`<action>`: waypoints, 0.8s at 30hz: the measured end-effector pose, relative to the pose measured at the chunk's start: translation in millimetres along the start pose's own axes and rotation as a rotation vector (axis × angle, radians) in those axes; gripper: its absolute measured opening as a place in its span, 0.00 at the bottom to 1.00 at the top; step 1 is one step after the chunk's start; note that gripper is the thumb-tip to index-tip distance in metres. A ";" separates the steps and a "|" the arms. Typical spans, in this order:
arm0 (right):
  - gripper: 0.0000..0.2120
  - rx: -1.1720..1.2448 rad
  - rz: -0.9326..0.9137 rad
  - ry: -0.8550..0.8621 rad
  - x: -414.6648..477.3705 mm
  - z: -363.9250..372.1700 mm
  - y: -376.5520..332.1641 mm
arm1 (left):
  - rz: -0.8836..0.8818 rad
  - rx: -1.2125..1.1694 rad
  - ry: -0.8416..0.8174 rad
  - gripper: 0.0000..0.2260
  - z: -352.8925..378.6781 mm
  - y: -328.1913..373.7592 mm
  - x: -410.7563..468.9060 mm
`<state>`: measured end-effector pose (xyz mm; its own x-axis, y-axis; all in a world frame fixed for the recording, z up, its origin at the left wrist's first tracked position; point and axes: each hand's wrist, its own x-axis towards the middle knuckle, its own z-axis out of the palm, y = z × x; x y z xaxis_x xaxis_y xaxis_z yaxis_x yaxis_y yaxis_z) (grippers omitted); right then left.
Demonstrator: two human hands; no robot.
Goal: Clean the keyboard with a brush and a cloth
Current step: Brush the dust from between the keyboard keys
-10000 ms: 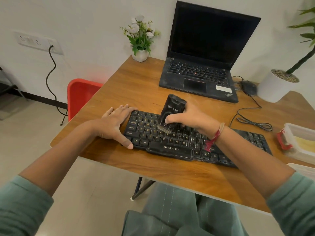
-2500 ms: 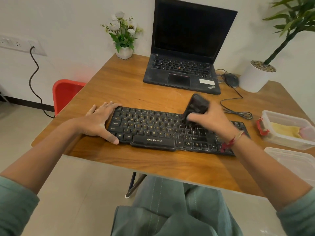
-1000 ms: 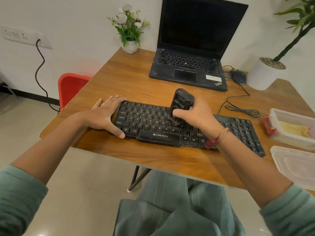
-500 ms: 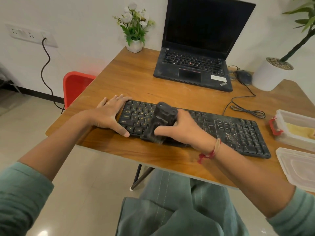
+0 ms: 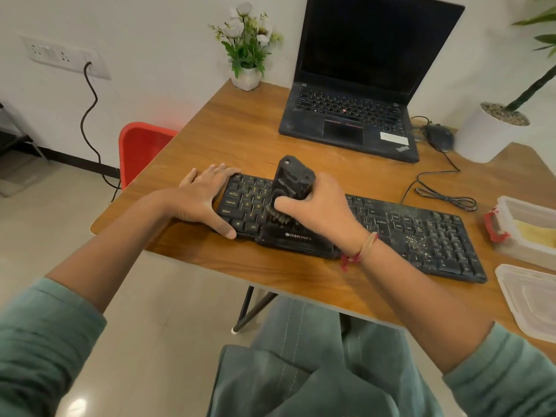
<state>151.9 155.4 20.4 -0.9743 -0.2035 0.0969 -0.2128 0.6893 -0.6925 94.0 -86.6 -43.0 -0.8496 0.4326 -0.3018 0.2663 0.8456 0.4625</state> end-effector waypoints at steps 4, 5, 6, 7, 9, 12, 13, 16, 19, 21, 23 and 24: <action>0.10 0.103 0.029 -0.326 -25.4 19.2 -16.9 | -0.009 0.013 0.000 0.66 -1.1 2.2 -0.5; 0.10 0.139 0.038 -0.351 -26.3 19.3 -19.5 | -0.011 0.015 -0.001 0.64 -1.4 2.8 -0.2; 0.10 0.156 0.029 -0.309 -22.8 17.5 -19.5 | -0.011 0.017 0.000 0.63 -1.6 3.0 -0.3; 0.09 0.148 0.027 -0.218 -16.6 13.8 -18.3 | -0.012 0.017 0.002 0.63 -1.5 3.2 -0.7; 0.16 0.039 -0.012 -0.025 -6.4 8.2 -11.0 | -0.016 0.010 0.002 0.63 -1.0 2.9 -2.0; 0.14 -0.013 -0.030 -0.110 -15.0 14.0 -12.3 | -0.013 0.013 0.004 0.64 -0.8 1.9 -2.0; 0.10 0.039 -0.010 -0.215 -20.2 16.1 -14.2 | -0.012 0.013 0.004 0.65 -0.9 1.5 -1.2; 0.12 0.082 -0.002 -0.235 -21.2 11.2 -8.8 | -0.007 0.012 0.002 0.68 -1.3 0.9 -0.2; 0.16 -0.121 -0.021 0.139 -17.5 -6.6 8.7 | -0.006 0.008 -0.010 0.68 0.0 -0.1 -0.2; 0.15 -0.180 -0.060 0.203 -31.1 -8.1 16.1 | -0.006 0.006 -0.011 0.68 0.3 -1.9 -0.3; 0.08 -0.174 -0.168 0.064 -49.7 -3.7 19.2 | -0.004 0.003 -0.012 0.68 -0.4 -2.6 0.1; 0.11 -0.104 -0.171 -0.043 -56.9 -5.3 21.5 | -0.003 0.004 -0.012 0.68 -0.6 -2.6 0.3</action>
<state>202.4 185.4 3.8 -0.9197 -0.3517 0.1743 -0.3834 0.7100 -0.5907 92.8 -88.9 -43.7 -0.8448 0.4337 -0.3133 0.2653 0.8481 0.4587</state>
